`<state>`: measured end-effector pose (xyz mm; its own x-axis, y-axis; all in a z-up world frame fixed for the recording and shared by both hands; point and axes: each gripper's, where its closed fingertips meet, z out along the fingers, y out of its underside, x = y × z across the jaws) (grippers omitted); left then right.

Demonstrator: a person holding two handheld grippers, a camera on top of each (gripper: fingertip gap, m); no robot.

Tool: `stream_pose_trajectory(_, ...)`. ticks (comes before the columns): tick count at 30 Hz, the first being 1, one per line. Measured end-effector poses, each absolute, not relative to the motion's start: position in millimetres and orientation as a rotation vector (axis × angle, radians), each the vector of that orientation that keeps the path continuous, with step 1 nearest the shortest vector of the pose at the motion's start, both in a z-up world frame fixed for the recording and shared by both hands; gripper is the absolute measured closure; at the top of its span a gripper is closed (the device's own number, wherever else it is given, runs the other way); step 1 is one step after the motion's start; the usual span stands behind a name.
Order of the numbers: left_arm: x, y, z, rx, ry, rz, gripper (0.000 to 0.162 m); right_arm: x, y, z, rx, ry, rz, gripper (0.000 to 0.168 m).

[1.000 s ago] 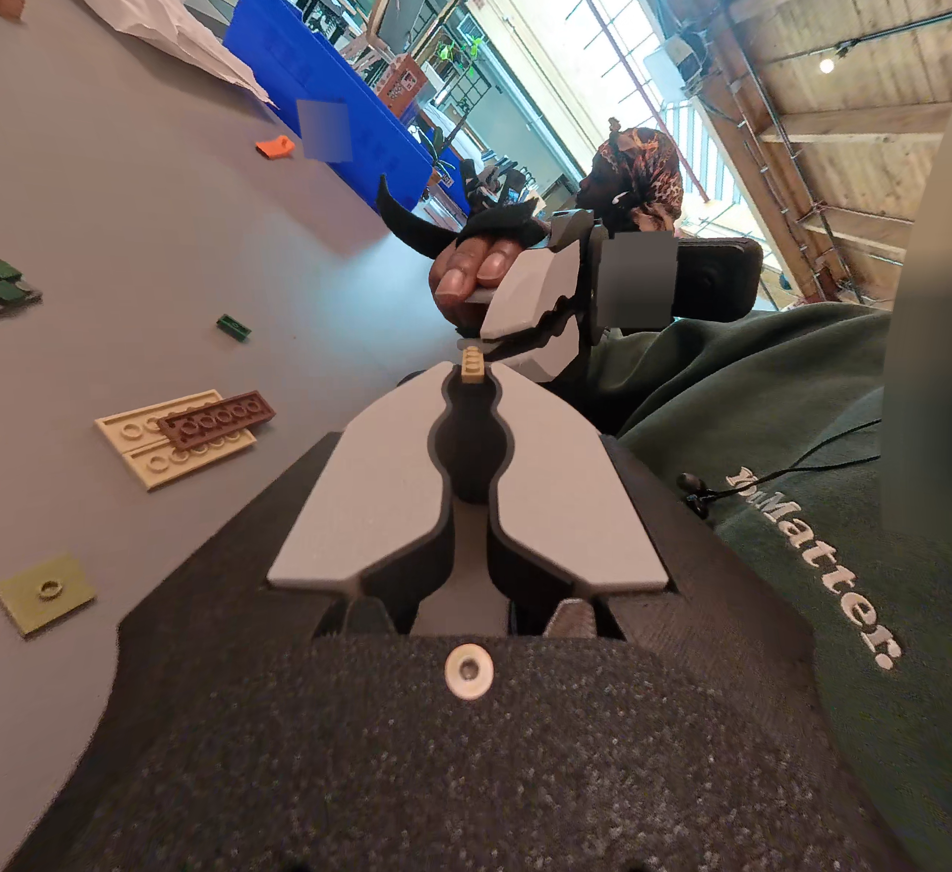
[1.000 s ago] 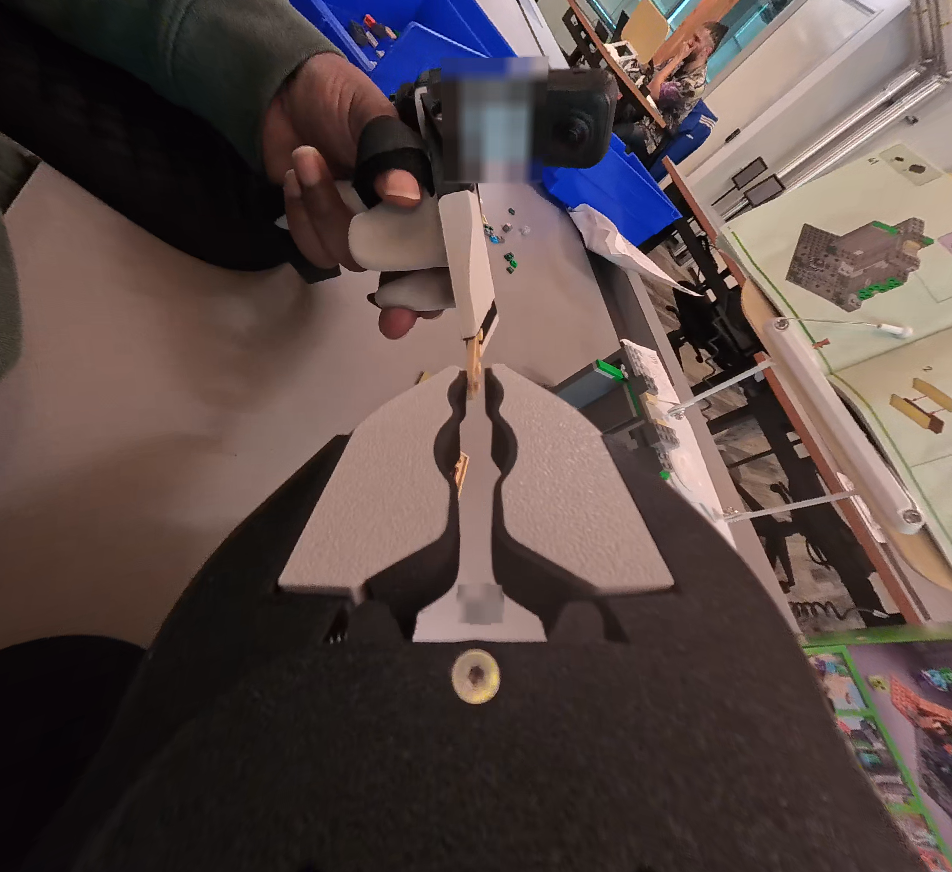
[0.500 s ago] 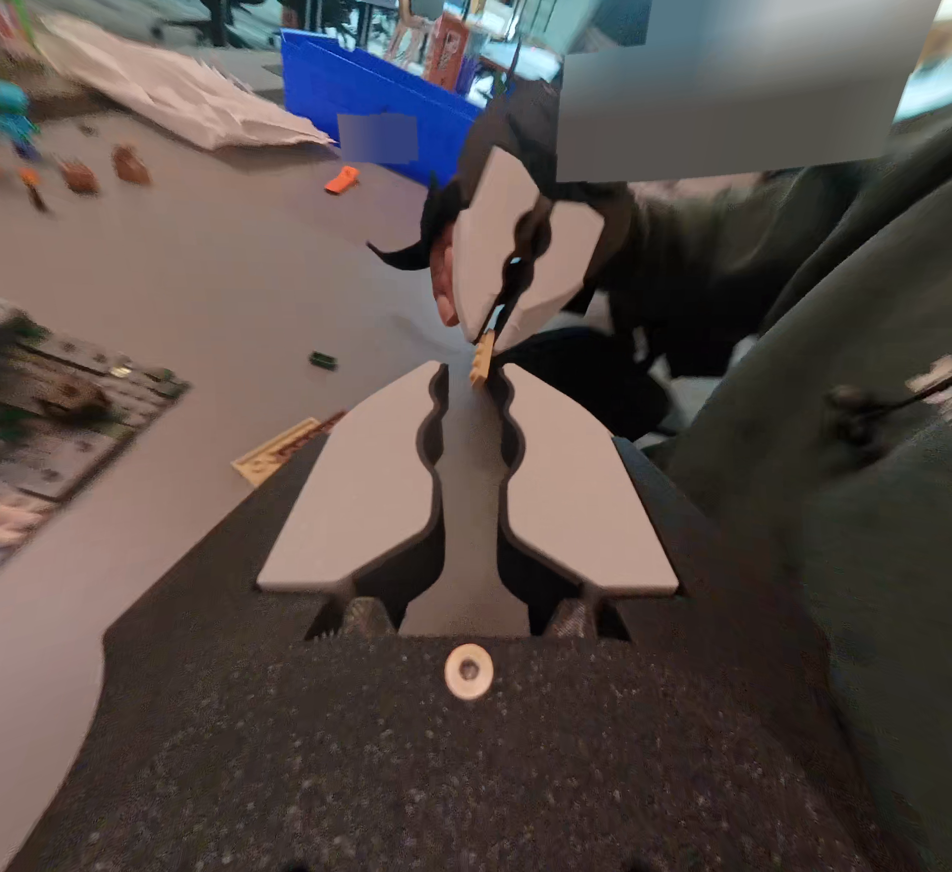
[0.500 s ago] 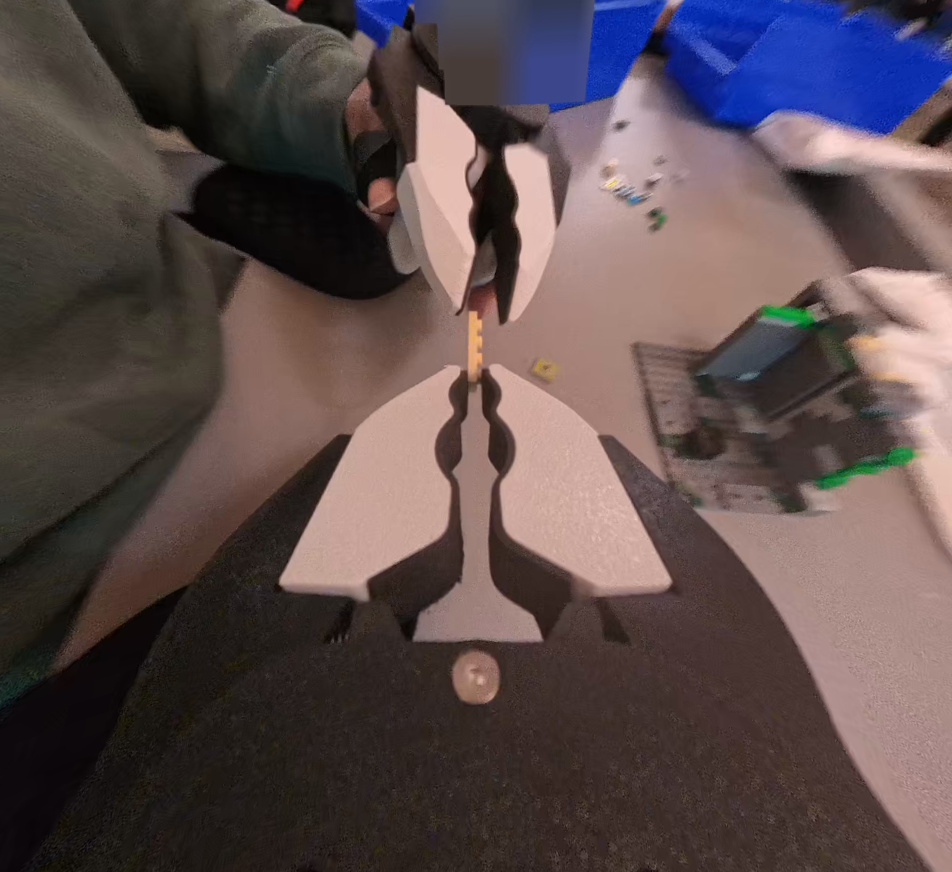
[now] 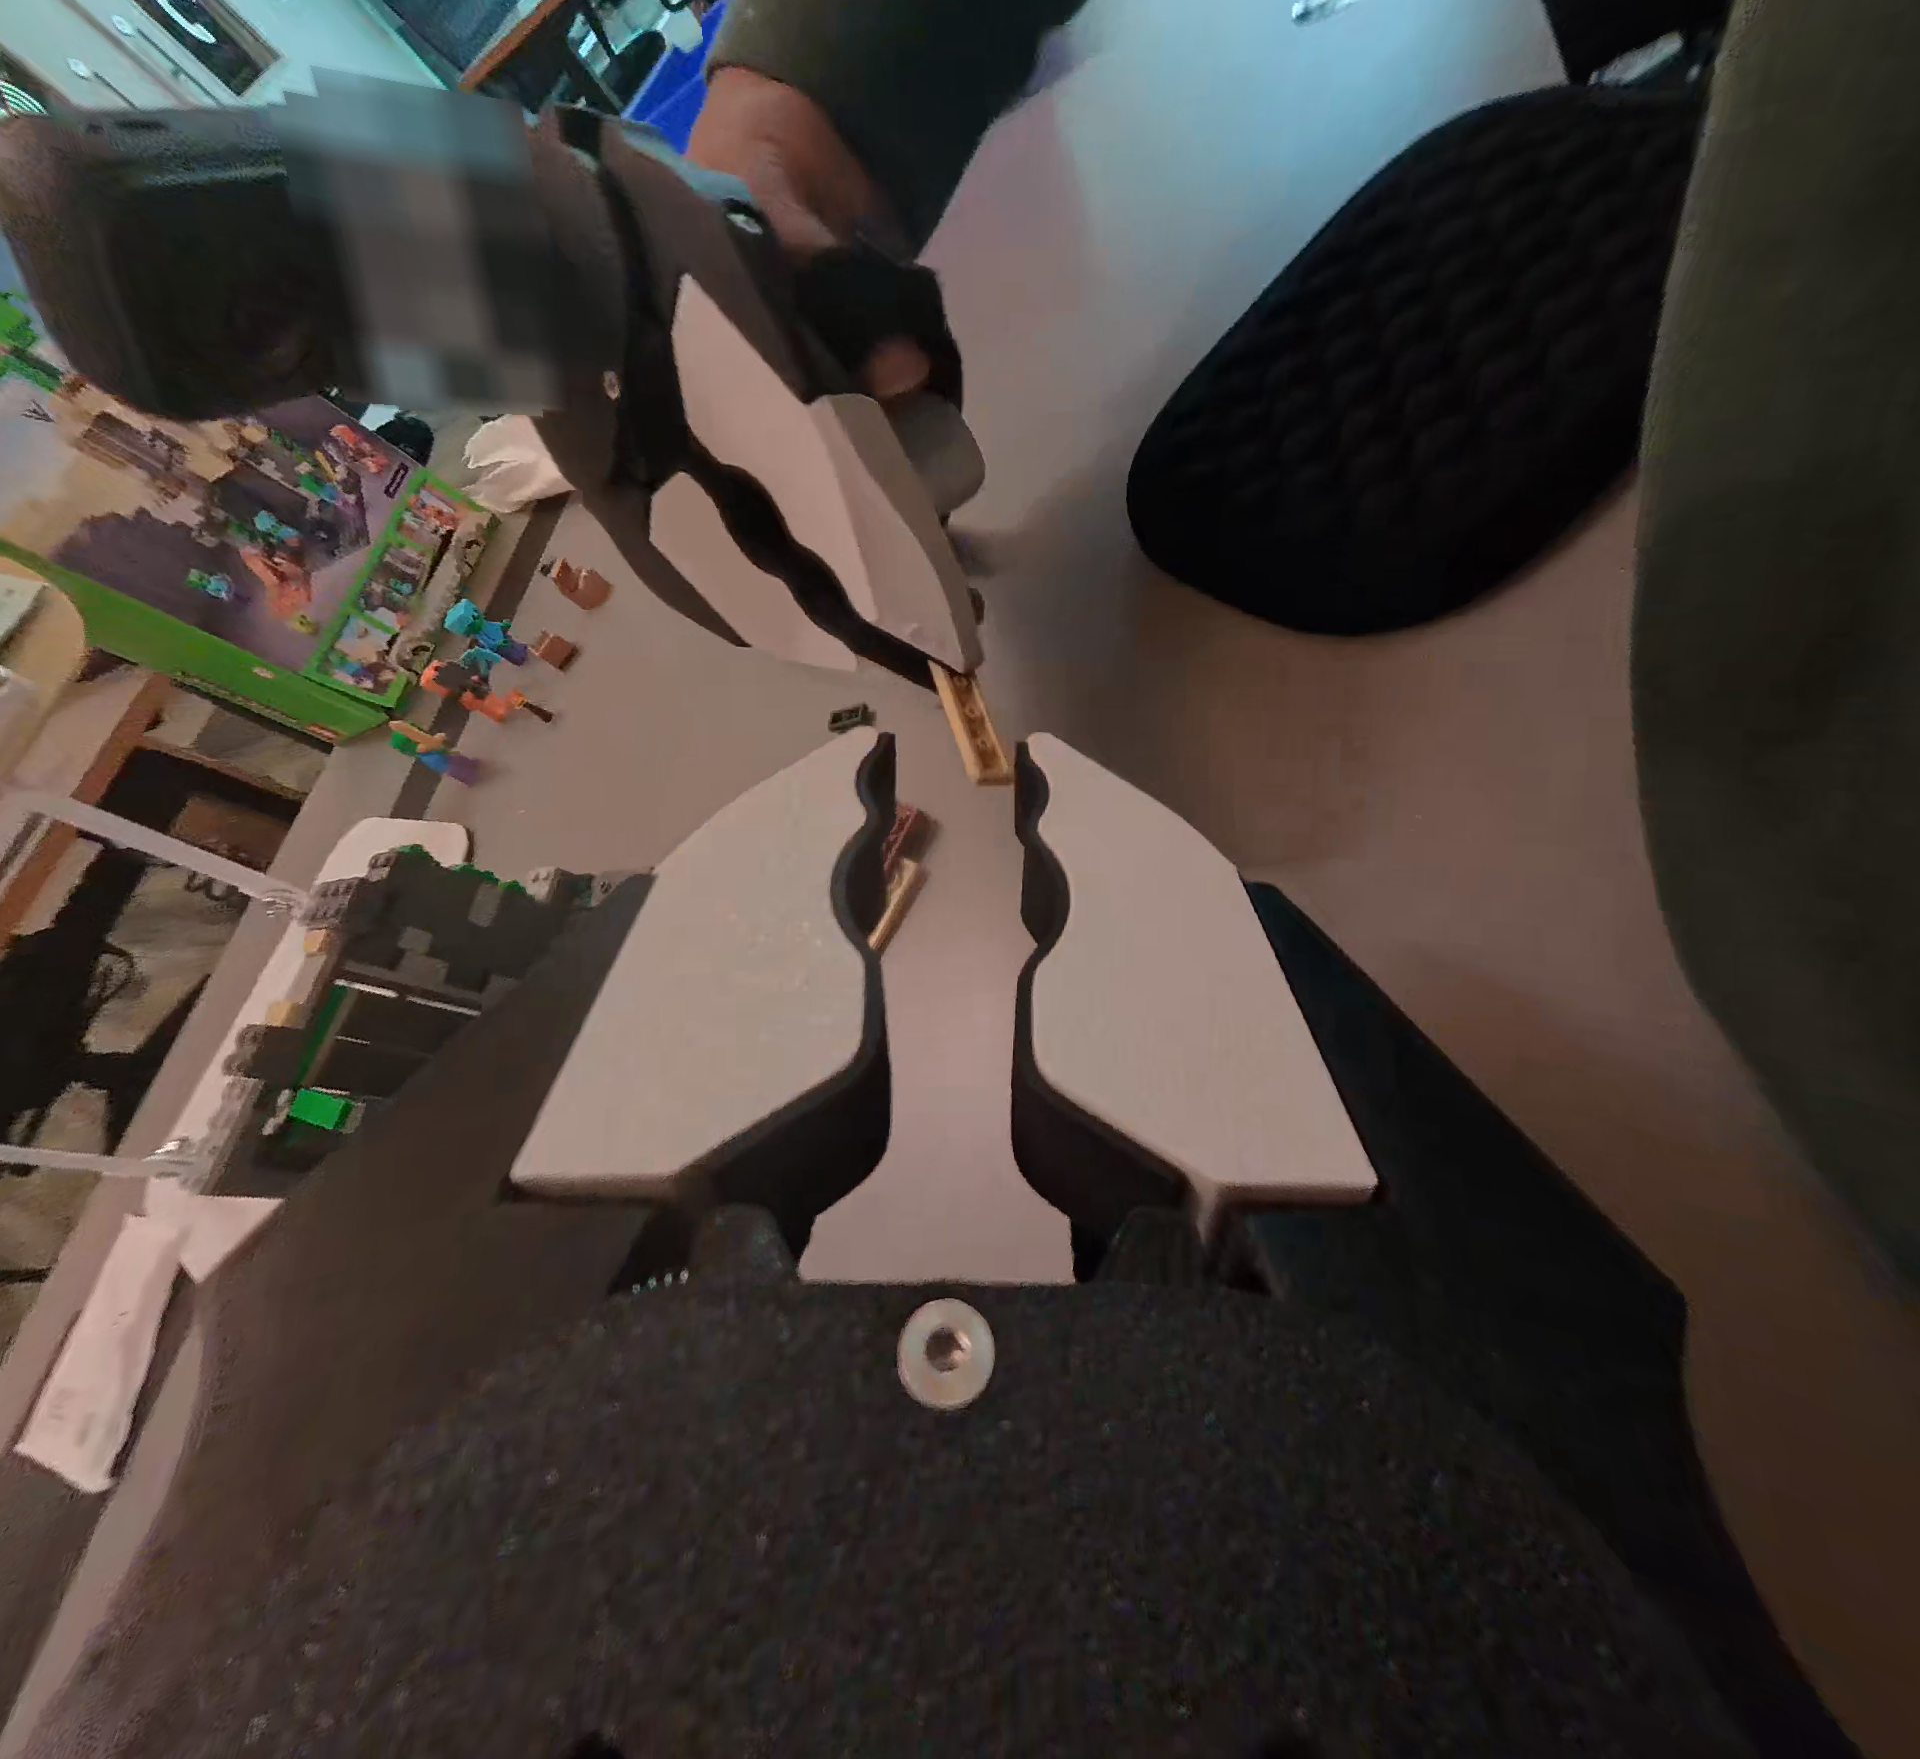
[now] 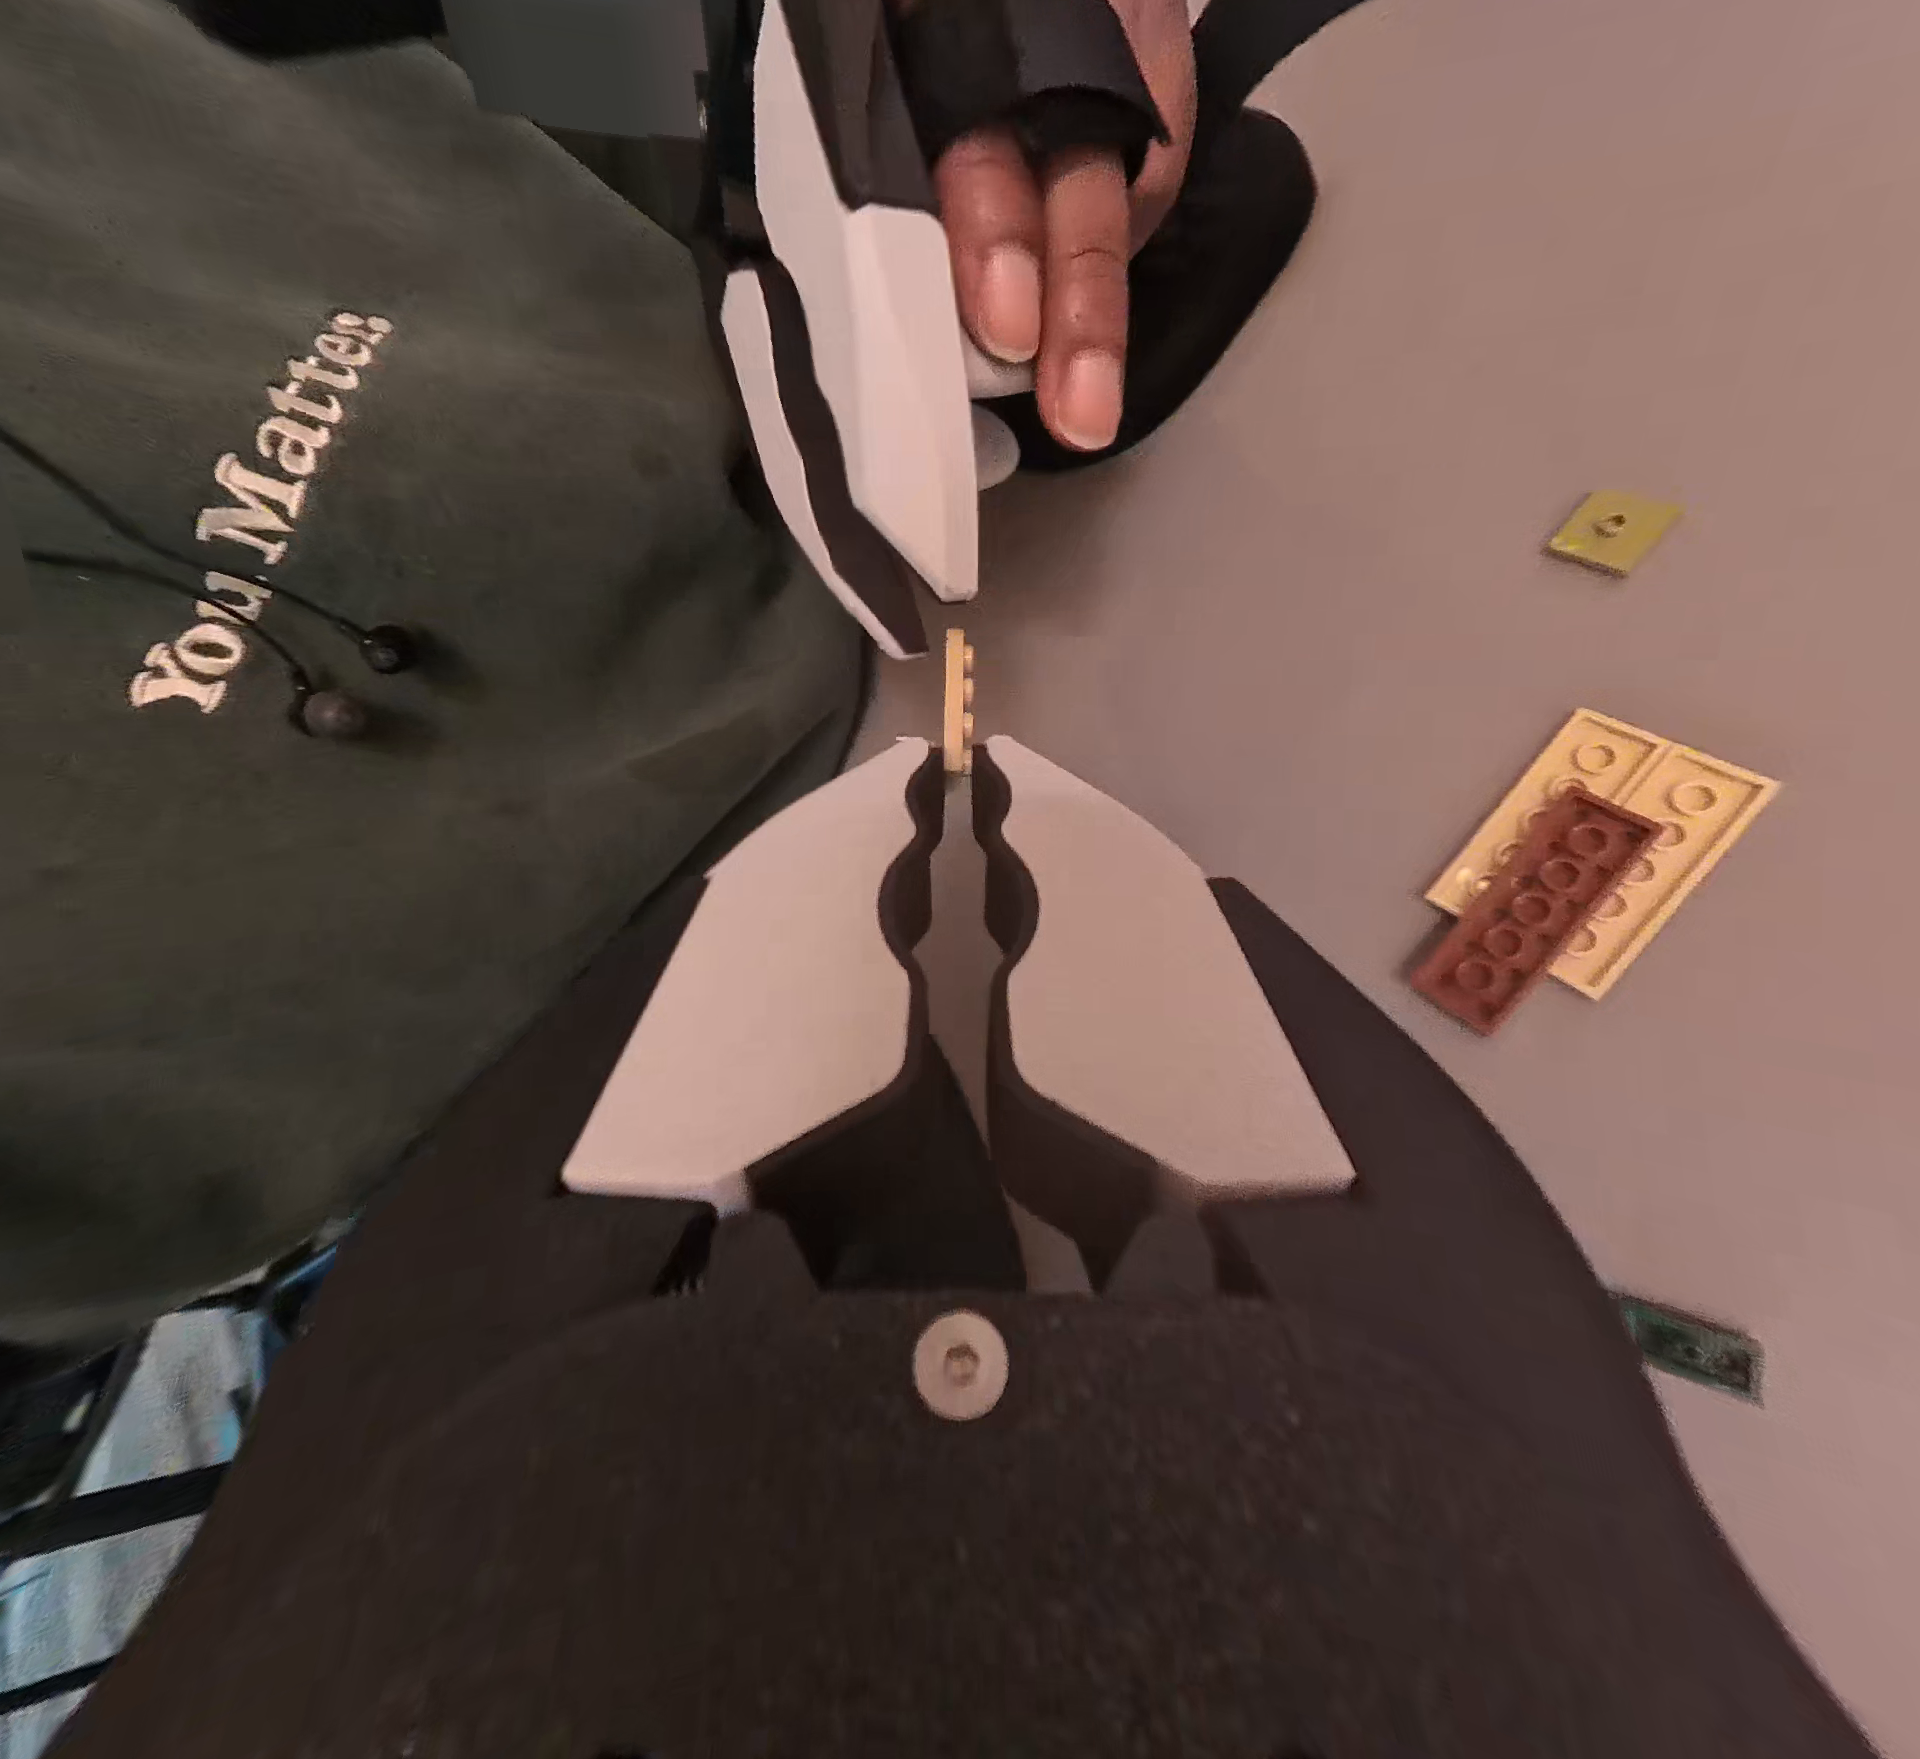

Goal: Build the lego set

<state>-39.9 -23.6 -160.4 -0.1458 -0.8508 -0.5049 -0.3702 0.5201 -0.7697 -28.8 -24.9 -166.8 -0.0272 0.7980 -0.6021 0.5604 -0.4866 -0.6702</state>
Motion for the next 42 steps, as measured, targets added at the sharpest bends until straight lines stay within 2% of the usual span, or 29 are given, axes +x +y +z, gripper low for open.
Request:
stream_pose_trajectory(6, -40.1, -25.9, -163.7, -0.981, 1.747, -0.485, 0.152, -33.3, -25.3, -160.9, -2.011, -1.434, 1.631, 0.164)
stream_pose_trajectory(13, -40.1, -23.1, -159.1, -1.031, 1.684, -0.527, 0.154, -33.5, -23.2, -157.8, -1.973, -1.399, 1.632, 0.164)
stream_pose_trajectory(16, -40.8, -15.0, -158.2, -1.141, 1.610, -0.618, 0.154, -33.4, -14.8, -152.4, -1.897, -1.404, 1.455, 0.157)
stream_pose_trajectory(20, -41.1, -2.7, -161.3, -1.294, 1.523, -0.719, 0.154, -31.9, -6.6, -156.1, -1.773, -1.540, 0.977, 0.147)
stream_pose_trajectory(23, -36.8, 1.3, -167.8, -1.362, 1.510, -0.745, 0.154, -30.5, 0.5, -163.7, -1.686, -1.637, 0.654, 0.147)
stream_pose_trajectory(27, -28.0, 2.7, -173.3, -1.417, 1.495, -0.774, 0.154, -24.8, 4.3, -172.3, -1.647, -1.724, 0.517, 0.151)
stream_pose_trajectory(30, -22.8, 3.8, -175.6, -1.448, 1.481, -0.778, 0.154, -17.4, 8.6, -177.1, -1.656, -1.754, 0.514, 0.160)
stream_pose_trajectory(37, -10.5, 11.8, -187.6, -1.550, 1.449, -0.748, 0.154, -3.9, 17.5, -189.5, -1.653, -1.885, 0.629, 0.161)
stream_pose_trajectory(42, -10.0, 20.3, -203.9, -1.600, 1.483, -0.662, 0.145, 9.9, 36.6, -208.0, -1.659, -2.022, 0.666, 0.161)
